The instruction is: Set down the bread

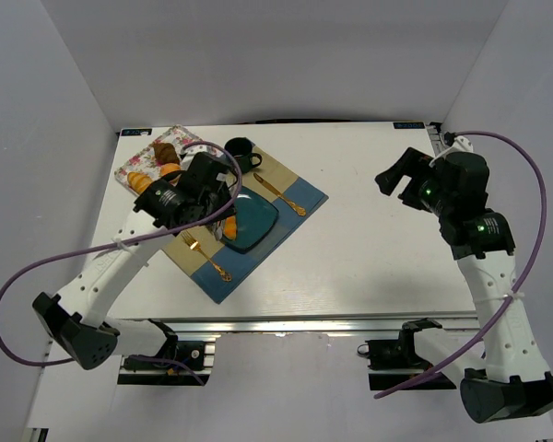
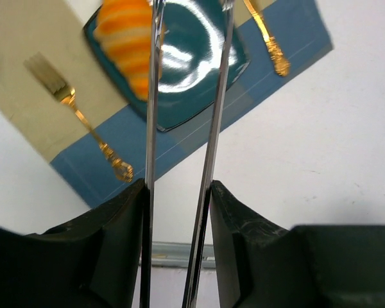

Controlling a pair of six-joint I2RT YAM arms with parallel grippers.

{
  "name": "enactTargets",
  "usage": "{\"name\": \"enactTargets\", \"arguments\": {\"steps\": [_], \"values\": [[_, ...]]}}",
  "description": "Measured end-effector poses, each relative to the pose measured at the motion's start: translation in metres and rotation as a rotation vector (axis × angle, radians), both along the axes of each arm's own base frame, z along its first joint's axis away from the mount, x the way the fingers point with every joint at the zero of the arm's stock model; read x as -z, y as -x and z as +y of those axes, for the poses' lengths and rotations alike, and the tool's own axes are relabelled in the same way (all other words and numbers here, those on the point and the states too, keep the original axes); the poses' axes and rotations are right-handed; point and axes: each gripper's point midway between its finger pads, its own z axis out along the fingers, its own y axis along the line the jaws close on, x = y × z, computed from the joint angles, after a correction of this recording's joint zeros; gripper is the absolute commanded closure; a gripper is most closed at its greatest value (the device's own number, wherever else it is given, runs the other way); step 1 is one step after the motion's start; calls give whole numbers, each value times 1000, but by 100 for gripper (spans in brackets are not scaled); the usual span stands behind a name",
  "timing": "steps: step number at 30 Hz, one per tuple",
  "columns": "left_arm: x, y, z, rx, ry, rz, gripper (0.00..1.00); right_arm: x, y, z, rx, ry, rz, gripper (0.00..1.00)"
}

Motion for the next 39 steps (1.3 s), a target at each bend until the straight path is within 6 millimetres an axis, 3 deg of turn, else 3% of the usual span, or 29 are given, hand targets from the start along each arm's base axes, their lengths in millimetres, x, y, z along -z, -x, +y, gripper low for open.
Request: {"name": "enactTargets", "arguments": {"steps": [4, 7, 10, 14, 17, 20, 22, 26, 32, 36, 39], "values": [[2, -13, -21, 102, 4, -7, 52, 4, -9, -4, 29, 22, 27, 11], [10, -19, -45, 215, 37, -5, 53, -4, -17, -9, 60, 36, 18, 11], [15, -21, -83, 358, 103, -28, 53, -25, -22, -17, 103, 44, -28, 11], [26, -12, -141, 563, 122, -67, 53, -70, -21, -25, 148, 38, -130, 11], [49, 0, -181, 699, 87, -75, 53, -97, -18, -28, 163, 35, -180, 11], [85, 14, -209, 809, 23, -64, 53, -107, -17, -31, 171, 47, -188, 11], [112, 21, -215, 855, -30, -46, 53, -105, -17, -32, 170, 65, -176, 11], [148, 18, -207, 867, -113, -35, 53, -91, -15, -35, 166, 102, -123, 11], [175, 15, -197, 851, -165, -55, 50, -84, -9, -40, 172, 142, -100, 11], [193, 26, -192, 866, -180, -37, 47, -80, -5, -41, 171, 150, -96, 11], [208, 37, -187, 880, -189, -13, 38, -70, -3, -41, 168, 154, -76, 11]]}}
